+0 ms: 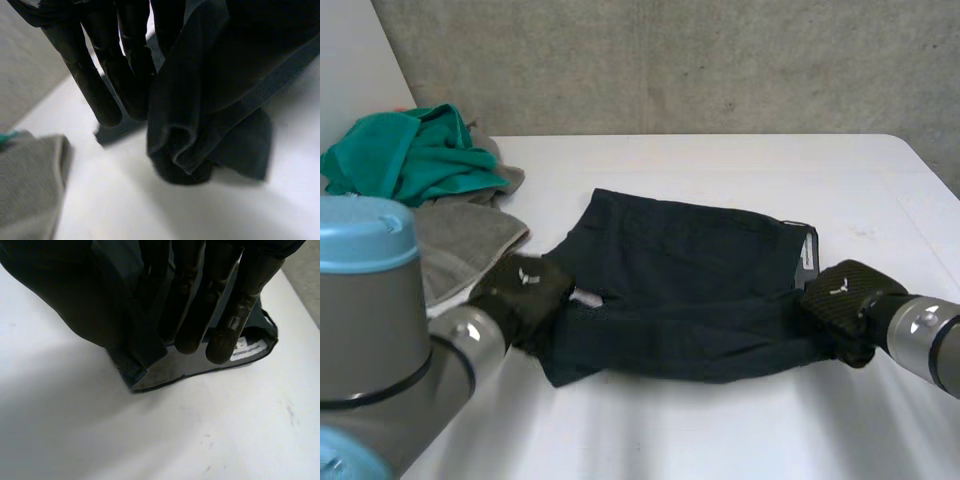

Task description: Fold the laundry.

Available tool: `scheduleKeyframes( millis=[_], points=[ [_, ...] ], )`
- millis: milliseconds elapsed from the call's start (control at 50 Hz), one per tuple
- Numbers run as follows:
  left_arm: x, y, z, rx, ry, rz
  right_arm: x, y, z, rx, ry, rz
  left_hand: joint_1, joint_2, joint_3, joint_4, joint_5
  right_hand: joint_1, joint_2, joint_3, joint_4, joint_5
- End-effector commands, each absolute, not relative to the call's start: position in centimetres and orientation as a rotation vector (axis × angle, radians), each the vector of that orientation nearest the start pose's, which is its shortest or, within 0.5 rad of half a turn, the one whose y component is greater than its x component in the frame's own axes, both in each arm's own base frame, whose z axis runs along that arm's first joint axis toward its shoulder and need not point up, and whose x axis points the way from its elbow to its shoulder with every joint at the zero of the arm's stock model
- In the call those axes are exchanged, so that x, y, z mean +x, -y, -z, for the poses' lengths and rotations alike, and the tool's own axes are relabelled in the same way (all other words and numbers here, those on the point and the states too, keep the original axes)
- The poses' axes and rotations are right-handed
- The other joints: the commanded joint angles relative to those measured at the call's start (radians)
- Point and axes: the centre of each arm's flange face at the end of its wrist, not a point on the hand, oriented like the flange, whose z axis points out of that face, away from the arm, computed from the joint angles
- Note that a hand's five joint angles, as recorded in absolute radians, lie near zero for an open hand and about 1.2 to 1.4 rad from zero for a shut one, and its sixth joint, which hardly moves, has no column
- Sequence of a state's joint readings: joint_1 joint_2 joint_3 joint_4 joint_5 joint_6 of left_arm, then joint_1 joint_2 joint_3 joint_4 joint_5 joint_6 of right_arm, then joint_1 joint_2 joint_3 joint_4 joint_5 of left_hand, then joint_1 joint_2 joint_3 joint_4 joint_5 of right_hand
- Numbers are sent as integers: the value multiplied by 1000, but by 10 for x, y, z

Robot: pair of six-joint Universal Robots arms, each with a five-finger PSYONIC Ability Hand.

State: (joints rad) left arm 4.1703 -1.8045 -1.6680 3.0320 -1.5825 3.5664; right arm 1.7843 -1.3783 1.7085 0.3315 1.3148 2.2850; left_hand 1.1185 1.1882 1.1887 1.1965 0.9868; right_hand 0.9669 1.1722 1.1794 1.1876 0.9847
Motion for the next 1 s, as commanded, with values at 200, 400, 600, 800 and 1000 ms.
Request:
scheduleKeyframes(
  millis=[200,400,600,800,1000],
  points=[
    [-278,210,-223,1150,-2258,1959,231,265,-167,-1351,-2466,1596,-403,-473,-473,-481,-446,429,224,217,209,237],
    [-269,165,-211,1239,-2271,1944,237,268,-165,-1259,-2453,1606,-529,-599,-599,-607,-572,429,224,217,209,237],
    [-269,201,-173,1176,-2317,1861,237,265,-163,-1260,-2456,1594,-520,-590,-591,-598,-563,429,224,217,209,237],
    [-275,213,-156,1188,-2343,1815,235,265,-162,-1256,-2464,1589,-494,-564,-564,-572,-537,429,224,217,209,237],
    [-283,227,-140,1201,-2362,1784,235,266,-161,-1251,-2462,1605,-218,-288,-289,-296,-261,429,224,217,209,237]
  ],
)
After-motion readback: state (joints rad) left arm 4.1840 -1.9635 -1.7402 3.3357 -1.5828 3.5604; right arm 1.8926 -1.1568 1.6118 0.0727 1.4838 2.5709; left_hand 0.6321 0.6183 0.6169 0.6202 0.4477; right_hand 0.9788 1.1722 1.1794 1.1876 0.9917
